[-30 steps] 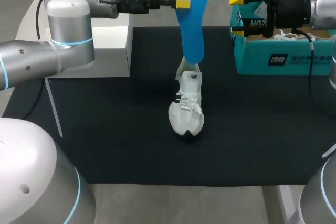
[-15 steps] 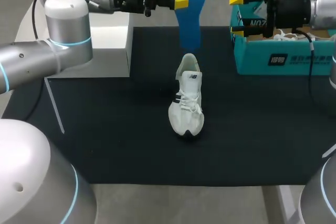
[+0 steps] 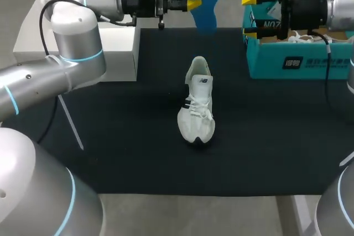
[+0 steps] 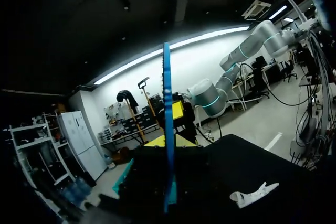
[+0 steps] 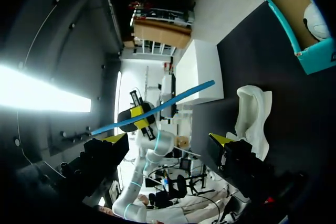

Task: Take the shoe out of the shoebox, open the shoe tongue, remove and reinsert the insole, then place the shoe into the shoebox

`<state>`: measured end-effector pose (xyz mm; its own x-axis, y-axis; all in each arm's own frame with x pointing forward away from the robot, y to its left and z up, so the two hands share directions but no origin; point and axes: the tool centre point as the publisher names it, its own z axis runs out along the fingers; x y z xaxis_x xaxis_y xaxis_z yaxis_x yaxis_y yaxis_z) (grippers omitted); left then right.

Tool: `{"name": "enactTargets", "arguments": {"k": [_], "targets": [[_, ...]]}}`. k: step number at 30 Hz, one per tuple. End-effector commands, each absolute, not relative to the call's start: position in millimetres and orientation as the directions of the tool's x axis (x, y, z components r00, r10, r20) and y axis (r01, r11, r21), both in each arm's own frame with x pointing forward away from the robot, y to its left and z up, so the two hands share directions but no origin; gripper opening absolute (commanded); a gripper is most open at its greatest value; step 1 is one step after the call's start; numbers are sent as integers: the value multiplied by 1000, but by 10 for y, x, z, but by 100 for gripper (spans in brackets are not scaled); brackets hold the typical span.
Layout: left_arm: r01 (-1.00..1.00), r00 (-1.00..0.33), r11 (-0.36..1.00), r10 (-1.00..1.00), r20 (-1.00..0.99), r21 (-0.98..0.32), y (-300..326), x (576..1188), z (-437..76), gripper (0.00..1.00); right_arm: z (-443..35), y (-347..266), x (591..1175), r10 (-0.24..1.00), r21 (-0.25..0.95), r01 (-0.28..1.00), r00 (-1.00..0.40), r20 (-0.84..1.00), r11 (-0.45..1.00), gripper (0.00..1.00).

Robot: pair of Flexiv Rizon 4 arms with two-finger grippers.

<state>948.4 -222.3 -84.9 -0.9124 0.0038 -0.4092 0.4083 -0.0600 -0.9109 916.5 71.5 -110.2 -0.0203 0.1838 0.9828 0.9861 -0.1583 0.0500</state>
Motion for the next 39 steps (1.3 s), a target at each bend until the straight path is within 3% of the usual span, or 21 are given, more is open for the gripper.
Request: {"name": "enactTargets", "arguments": {"k": [1, 24, 39], "targets": [[869, -495, -99, -205, -845, -485, -2231, 9444, -884, 0, -1102, 728, 9167, 186, 49, 986, -19, 982, -160, 100], [873, -488, -89, -192, -851, -480, -2234, 9439, -885, 0, -1102, 728, 9167, 186, 49, 986, -19, 982, -160, 100], [975, -224, -11, -27, -974, -224, -2315, 9481, -1020, 0, -1102, 728, 9167, 186, 49, 986, -19, 982, -160, 100]]}}
